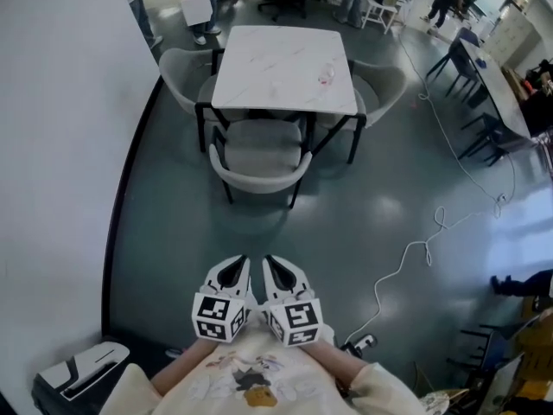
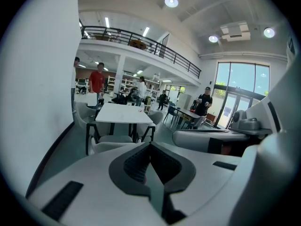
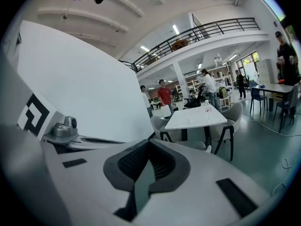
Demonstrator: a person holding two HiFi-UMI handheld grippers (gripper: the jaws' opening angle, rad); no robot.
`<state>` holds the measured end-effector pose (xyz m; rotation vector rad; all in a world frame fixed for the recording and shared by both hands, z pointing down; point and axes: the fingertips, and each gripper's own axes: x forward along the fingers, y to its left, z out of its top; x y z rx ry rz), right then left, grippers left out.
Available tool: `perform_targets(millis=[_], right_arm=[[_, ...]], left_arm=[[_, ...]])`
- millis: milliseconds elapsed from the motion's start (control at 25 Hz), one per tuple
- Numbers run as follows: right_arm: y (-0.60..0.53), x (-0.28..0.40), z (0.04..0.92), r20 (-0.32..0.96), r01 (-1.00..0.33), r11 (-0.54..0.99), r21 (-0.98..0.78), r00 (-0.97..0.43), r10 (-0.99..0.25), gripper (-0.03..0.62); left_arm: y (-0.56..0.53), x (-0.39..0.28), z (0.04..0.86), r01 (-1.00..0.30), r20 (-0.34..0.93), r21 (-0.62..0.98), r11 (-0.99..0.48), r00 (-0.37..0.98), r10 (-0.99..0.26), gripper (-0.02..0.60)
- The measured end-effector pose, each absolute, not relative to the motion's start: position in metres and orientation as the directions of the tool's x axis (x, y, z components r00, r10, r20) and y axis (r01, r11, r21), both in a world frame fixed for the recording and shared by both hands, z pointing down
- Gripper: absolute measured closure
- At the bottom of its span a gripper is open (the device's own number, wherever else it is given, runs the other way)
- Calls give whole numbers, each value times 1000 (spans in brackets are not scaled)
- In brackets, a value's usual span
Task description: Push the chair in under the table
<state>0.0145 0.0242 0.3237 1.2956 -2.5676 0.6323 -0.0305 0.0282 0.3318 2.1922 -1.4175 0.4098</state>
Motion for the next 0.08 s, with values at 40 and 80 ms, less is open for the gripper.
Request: perform_targets(millis=[40, 80], right_arm=[[29, 15, 324, 362, -799, 527, -290, -602, -712, 585], [34, 14, 324, 365, -795, 530, -294, -606, -707, 585]], left_arm=[[34, -29, 332, -910, 508, 244, -335, 414, -755, 572], [40, -28, 333, -910, 516, 247, -333, 415, -749, 572]])
